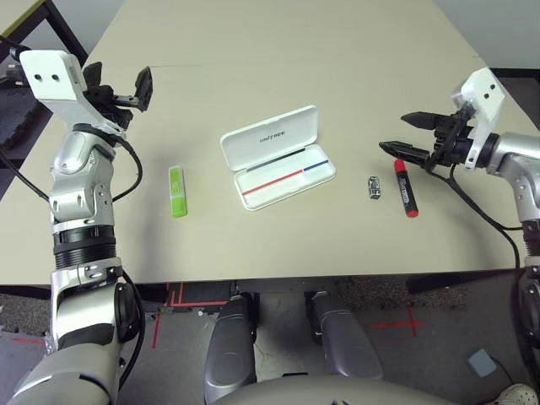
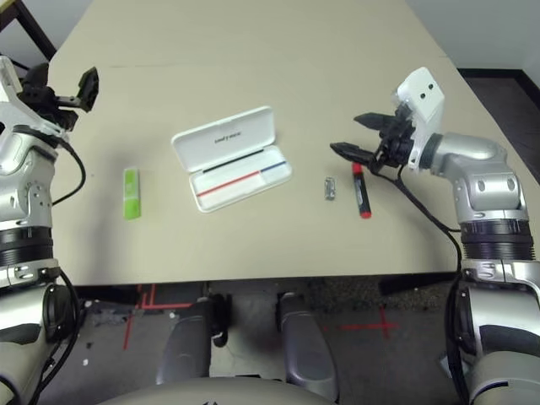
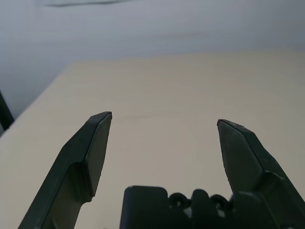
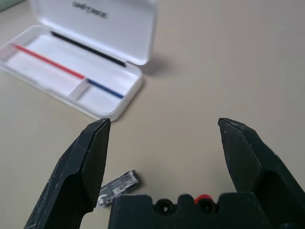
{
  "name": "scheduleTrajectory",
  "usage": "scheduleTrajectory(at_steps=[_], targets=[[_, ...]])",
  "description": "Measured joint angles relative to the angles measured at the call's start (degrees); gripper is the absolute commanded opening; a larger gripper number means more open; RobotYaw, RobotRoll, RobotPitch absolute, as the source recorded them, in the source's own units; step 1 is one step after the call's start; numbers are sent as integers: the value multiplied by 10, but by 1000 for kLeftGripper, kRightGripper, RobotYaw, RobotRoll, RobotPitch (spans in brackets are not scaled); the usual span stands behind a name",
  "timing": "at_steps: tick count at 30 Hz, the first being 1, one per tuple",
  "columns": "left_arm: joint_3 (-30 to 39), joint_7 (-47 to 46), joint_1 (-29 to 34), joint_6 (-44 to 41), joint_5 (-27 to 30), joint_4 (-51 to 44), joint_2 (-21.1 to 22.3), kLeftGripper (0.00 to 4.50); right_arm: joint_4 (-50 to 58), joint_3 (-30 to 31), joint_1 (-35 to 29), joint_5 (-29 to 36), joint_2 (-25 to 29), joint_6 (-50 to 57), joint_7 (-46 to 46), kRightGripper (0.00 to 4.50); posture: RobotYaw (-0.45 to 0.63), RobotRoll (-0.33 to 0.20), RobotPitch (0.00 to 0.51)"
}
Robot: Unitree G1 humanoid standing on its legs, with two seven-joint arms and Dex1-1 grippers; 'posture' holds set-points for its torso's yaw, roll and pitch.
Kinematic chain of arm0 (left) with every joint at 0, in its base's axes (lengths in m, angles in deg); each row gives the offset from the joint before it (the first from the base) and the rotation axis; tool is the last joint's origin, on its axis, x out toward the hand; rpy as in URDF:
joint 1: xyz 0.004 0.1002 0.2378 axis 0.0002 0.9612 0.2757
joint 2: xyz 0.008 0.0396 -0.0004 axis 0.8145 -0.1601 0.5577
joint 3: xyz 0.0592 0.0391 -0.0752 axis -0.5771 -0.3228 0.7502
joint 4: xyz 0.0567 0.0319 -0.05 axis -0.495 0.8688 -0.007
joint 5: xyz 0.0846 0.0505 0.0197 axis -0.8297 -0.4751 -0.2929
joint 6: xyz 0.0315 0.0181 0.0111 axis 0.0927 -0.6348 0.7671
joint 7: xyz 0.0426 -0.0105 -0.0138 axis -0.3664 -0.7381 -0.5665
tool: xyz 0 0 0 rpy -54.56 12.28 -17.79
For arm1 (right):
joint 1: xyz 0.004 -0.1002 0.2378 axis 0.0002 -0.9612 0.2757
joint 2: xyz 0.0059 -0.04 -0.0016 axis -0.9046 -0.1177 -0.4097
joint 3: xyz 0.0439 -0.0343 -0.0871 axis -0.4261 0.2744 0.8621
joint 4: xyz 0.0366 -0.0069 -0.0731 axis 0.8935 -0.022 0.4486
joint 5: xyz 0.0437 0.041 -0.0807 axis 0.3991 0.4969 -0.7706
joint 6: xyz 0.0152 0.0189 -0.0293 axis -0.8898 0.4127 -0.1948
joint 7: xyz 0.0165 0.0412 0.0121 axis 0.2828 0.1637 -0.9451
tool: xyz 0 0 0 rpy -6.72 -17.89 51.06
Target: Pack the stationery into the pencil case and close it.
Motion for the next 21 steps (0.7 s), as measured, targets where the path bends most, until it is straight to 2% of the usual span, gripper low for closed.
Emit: scheduleTrajectory(at_steps=[9,14,21], targets=[[-41,95,35,-118,60,-196,49,4471,8,21,1,-4,10,11,-31,4500,-25,0,195],[-96,155,61,-182,108,-303,69,4471,3,35,2,-12,9,7,-36,4500,-24,0,199],[-185,189,75,-234,131,-366,68,4471,-6,41,2,-22,9,-3,-38,4500,-40,0,200]])
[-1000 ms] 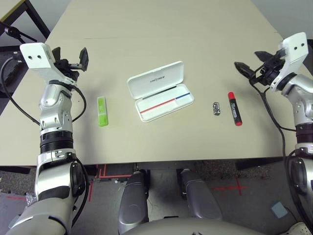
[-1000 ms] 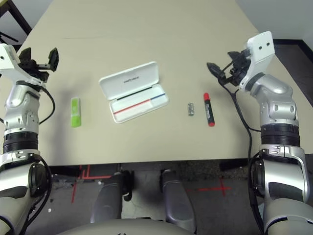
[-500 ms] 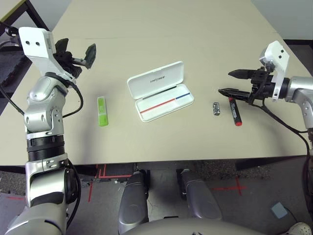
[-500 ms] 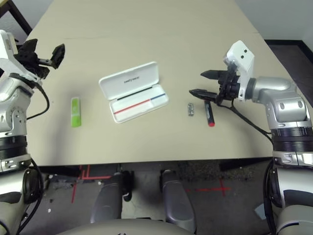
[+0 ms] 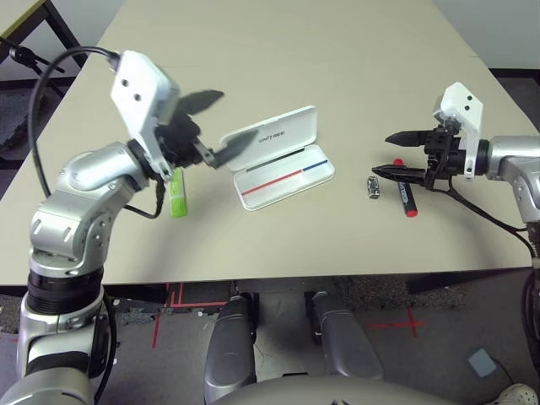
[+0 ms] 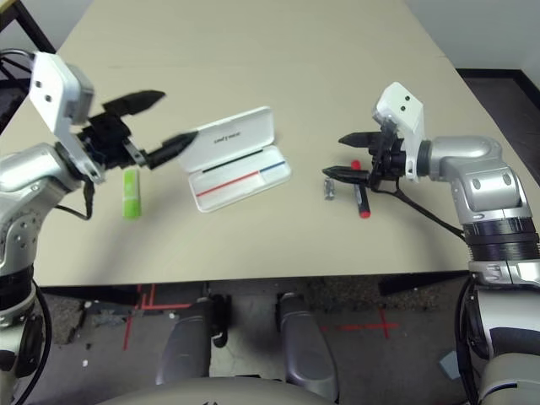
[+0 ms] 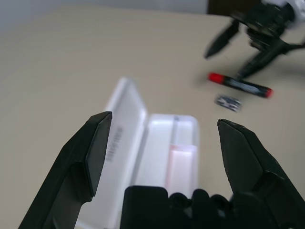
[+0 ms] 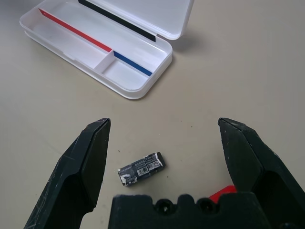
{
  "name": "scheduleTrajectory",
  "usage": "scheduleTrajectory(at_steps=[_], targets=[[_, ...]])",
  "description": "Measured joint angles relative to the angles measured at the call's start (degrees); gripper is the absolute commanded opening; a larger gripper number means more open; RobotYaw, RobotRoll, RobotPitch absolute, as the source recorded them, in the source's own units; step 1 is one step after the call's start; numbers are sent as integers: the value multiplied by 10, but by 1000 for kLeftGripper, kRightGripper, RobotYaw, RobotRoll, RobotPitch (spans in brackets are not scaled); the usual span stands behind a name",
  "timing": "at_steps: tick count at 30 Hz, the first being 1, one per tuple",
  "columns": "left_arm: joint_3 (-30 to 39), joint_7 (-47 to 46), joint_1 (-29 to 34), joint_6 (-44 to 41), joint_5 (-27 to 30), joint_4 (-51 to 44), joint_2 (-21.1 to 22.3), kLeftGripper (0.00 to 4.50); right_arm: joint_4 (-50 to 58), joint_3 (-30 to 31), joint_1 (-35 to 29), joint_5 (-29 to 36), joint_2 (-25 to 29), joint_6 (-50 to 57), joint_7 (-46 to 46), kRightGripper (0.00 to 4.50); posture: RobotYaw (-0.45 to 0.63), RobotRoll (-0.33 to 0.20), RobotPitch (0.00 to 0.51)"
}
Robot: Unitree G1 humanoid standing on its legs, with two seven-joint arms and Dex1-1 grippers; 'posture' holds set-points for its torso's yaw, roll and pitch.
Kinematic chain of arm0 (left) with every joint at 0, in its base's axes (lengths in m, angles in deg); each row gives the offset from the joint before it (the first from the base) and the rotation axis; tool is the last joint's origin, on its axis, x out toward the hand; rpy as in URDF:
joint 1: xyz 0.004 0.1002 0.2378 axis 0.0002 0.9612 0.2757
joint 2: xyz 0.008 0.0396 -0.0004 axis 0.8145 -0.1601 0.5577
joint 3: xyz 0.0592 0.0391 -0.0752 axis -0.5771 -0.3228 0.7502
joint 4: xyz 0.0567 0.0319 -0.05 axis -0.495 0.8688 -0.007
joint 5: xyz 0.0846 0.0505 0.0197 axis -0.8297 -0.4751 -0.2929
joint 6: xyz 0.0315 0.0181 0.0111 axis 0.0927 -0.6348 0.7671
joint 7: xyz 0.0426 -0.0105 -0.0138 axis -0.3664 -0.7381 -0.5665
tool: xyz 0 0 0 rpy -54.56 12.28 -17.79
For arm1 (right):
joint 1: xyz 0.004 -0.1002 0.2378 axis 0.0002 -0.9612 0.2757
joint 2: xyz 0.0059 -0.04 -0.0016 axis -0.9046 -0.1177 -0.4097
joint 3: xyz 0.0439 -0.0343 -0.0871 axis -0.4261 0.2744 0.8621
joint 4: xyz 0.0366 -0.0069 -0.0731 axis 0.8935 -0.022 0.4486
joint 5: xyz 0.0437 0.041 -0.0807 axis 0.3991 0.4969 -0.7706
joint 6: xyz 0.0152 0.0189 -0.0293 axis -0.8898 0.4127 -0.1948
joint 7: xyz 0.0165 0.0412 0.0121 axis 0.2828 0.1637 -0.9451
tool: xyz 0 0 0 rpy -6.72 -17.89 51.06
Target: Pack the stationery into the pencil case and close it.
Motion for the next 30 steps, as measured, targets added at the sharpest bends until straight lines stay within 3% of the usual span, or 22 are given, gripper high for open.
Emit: scheduleTrajectory(at_steps=[16,30], targets=[[-135,25,9,-63,-40,53,-6,4471,16,0,-20,-3,2,0,2,4500,-82,0,199],[-157,14,33,-89,-76,102,-23,4471,20,0,-25,-4,4,0,10,4500,-82,0,210]])
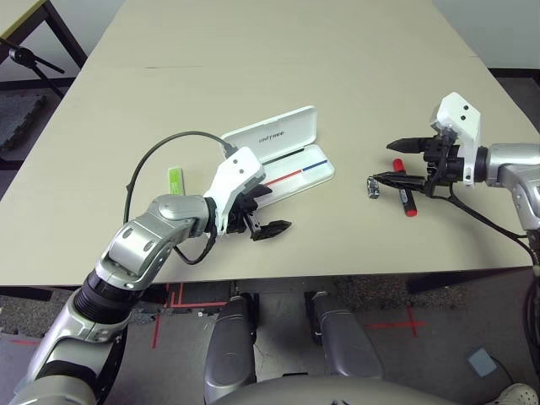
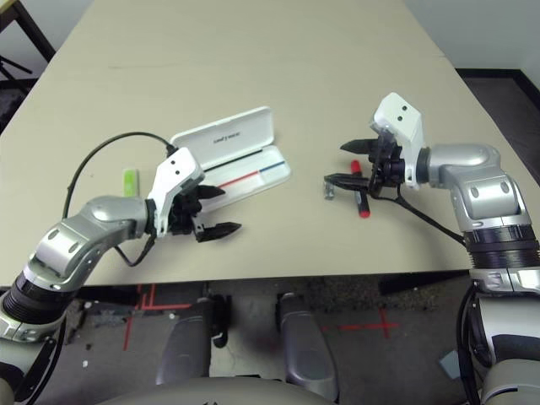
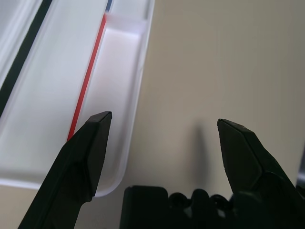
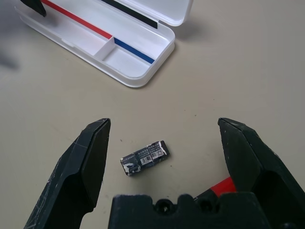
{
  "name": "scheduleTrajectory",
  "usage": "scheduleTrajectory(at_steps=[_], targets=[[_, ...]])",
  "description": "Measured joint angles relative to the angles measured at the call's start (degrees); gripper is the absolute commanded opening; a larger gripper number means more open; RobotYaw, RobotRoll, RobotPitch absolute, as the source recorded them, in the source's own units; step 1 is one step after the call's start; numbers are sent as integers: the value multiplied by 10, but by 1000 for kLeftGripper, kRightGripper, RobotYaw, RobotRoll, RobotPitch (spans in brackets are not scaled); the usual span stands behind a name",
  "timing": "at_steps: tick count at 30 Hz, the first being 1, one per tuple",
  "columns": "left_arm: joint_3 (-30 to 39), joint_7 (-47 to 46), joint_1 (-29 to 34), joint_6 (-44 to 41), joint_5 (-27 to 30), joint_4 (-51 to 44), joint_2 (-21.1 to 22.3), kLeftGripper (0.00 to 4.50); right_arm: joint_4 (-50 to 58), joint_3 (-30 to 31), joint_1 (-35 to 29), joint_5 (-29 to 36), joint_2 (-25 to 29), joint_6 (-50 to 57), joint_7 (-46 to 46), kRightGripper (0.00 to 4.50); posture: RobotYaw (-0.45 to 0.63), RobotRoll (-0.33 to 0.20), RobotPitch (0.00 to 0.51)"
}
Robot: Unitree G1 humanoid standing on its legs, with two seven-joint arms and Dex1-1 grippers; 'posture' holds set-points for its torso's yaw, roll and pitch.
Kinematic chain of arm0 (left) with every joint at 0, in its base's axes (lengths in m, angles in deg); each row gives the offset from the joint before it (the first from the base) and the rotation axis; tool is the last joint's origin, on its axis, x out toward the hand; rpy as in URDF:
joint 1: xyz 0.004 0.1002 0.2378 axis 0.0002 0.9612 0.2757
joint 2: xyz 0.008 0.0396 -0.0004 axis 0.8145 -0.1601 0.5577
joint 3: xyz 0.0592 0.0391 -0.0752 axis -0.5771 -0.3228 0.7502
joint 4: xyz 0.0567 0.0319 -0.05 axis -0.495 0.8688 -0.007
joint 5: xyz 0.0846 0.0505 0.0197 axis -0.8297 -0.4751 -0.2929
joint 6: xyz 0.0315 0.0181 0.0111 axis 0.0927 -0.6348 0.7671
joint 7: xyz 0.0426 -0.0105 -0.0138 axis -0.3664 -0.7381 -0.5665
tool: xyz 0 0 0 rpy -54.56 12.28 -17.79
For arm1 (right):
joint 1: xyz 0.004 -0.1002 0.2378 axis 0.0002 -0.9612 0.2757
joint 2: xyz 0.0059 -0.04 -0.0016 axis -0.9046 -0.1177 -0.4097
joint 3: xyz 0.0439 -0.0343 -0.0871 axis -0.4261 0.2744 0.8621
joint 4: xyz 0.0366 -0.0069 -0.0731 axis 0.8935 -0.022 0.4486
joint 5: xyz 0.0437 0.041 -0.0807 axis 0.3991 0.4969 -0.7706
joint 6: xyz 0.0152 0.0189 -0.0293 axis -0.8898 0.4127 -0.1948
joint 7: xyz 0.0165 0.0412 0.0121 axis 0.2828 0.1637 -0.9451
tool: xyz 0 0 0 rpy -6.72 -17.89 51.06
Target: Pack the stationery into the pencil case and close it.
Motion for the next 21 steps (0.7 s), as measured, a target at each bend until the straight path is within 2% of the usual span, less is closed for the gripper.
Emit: scheduleTrajectory(at_steps=[9,10,12,16,21], targets=[[-6,-5,1,-6,-21,11,-15,4471,13,0,-4,0,0,3,2,4500,-92,0,214],[-6,-6,0,-8,-22,12,-16,4306,14,0,-5,0,0,3,3,4500,-92,0,214],[-6,-8,-2,-11,-23,17,-19,3873,16,0,-8,0,0,3,5,4500,-96,0,215],[-5,-8,-9,-15,-28,23,-22,2295,21,0,-17,1,2,9,4,4500,-102,0,216],[-2,-8,-19,-14,-34,46,-26,401,59,0,-34,12,38,30,-33,4500,-107,0,215]])
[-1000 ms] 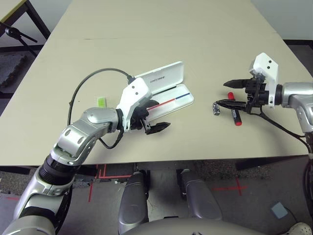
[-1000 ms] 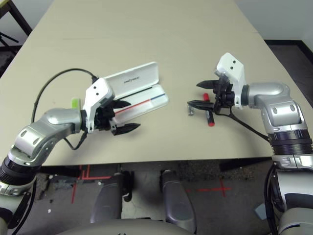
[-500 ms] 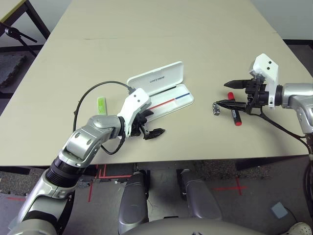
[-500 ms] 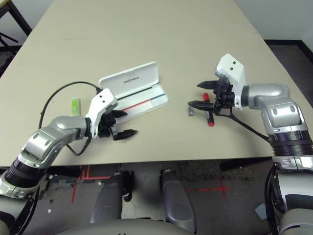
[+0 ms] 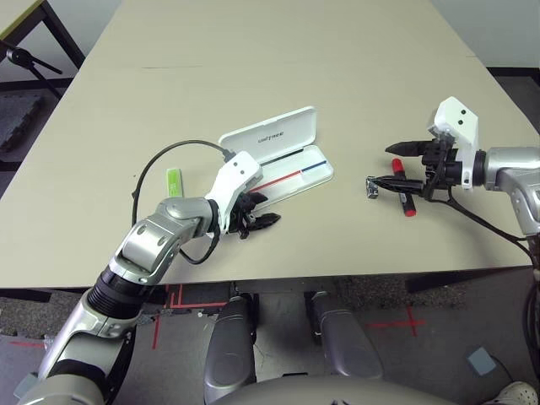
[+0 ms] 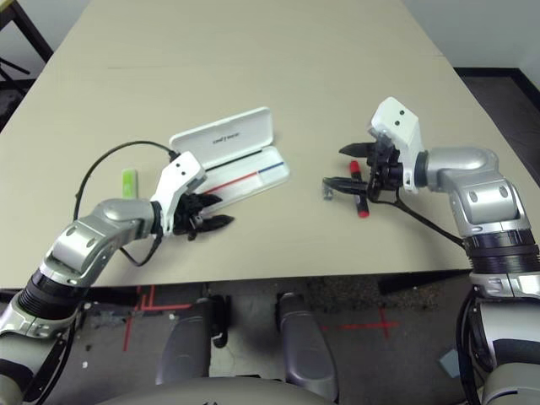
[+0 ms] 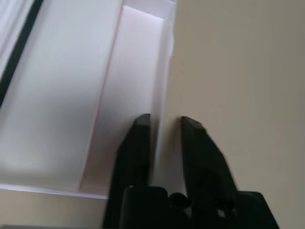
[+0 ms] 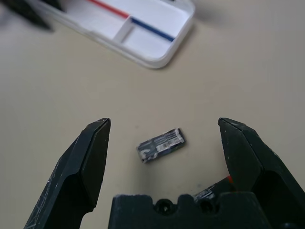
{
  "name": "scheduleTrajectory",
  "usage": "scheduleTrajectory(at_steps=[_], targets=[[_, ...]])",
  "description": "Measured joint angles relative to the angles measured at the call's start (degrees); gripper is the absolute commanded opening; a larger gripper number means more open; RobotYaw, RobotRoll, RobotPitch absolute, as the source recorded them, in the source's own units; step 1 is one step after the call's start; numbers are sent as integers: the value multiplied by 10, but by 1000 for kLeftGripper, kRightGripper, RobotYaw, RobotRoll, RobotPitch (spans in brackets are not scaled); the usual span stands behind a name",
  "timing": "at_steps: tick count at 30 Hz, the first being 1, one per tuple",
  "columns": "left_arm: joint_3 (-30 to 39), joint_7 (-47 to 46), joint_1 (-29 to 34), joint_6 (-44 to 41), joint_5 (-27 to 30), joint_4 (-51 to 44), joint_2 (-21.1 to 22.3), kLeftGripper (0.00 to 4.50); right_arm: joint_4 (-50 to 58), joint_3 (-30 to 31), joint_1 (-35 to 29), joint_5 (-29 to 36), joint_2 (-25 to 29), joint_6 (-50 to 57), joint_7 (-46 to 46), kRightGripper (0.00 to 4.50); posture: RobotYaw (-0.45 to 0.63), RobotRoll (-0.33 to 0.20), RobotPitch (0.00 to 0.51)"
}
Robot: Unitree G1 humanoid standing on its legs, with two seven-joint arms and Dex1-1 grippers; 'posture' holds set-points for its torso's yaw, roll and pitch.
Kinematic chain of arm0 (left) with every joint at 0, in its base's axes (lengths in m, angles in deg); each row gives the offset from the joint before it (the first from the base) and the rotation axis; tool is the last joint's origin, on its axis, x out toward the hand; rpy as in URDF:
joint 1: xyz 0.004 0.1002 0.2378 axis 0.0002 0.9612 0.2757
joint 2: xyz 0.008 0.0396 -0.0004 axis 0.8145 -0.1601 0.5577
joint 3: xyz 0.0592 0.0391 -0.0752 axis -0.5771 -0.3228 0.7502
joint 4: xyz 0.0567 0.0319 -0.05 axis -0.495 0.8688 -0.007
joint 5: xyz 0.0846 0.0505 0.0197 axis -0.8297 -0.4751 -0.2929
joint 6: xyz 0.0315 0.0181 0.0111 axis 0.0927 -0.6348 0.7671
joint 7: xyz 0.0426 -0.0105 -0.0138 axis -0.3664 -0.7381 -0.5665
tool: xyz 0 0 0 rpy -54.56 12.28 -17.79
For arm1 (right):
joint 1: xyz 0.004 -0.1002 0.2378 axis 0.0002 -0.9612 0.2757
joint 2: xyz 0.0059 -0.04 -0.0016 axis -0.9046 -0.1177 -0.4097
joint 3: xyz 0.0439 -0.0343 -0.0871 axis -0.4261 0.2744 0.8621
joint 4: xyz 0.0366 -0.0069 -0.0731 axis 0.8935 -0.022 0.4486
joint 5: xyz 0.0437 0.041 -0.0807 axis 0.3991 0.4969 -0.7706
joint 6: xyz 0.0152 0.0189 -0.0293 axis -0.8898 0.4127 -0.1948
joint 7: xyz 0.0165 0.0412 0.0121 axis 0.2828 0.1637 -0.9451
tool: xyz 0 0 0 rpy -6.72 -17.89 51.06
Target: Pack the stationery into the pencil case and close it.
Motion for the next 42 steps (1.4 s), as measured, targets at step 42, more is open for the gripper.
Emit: scheduleTrajectory(at_steps=[42], targets=[[-45,255,16,263,-102,-3,147,22,47,45,-13,-13,35,13,-62,4500,-82,0,212]])
